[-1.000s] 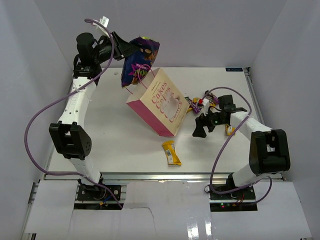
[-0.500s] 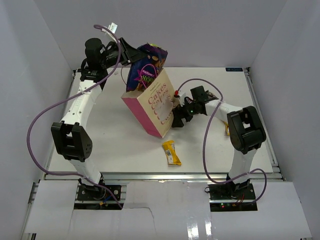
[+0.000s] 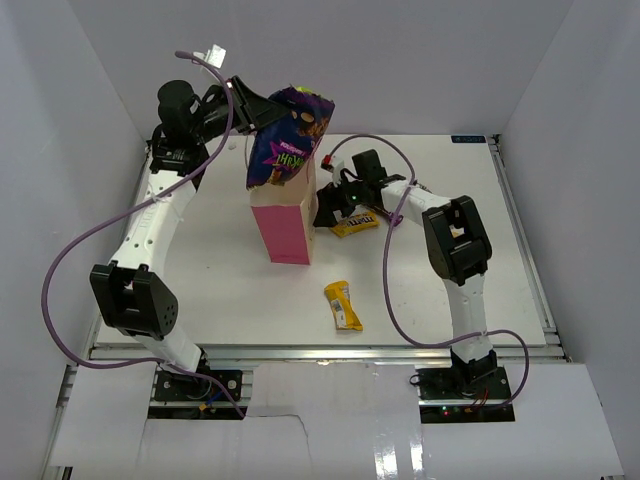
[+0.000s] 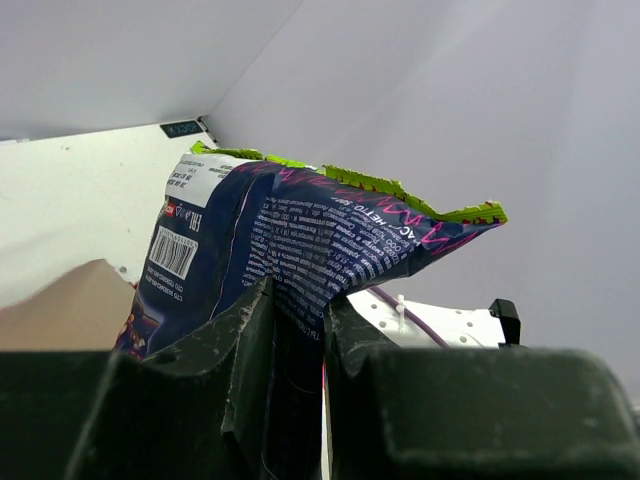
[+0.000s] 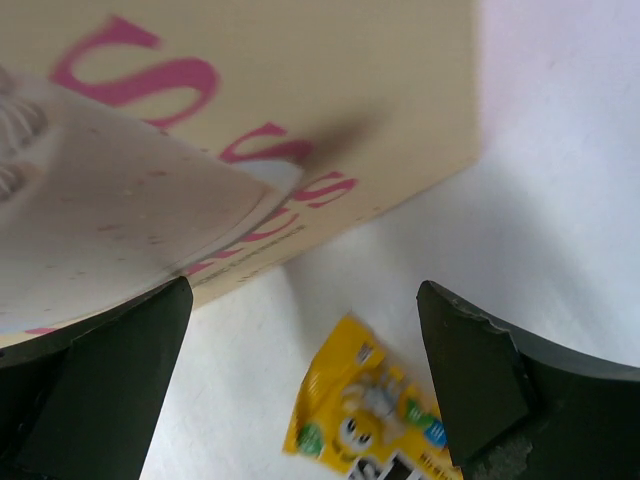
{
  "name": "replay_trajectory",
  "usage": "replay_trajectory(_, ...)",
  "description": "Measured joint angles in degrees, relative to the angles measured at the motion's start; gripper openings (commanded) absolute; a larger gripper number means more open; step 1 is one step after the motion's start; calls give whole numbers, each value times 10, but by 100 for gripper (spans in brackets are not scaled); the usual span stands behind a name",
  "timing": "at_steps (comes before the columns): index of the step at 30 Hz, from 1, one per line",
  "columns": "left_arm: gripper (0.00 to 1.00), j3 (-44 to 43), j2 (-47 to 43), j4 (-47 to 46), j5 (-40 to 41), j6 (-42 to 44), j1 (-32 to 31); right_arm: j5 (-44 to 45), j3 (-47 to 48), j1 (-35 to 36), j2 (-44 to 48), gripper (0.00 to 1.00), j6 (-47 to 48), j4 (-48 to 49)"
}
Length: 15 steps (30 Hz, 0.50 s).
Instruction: Place the snacks into the paper bag
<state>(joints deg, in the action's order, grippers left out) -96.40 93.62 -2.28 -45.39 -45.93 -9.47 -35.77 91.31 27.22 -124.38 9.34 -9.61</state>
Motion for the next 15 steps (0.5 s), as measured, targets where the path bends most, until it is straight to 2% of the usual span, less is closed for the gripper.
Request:
replay_trajectory(3,0,17,-1,-1,3,0,0,-2,35,2,-24,98,-12,14)
replay_trajectory(8,0,48,-1,6,24,5,0,-17,37,10,-24,98,-16,29)
replay_trajectory(15,0,51,1,8,71,27,0,-47,-72,-2,44,97,14,41)
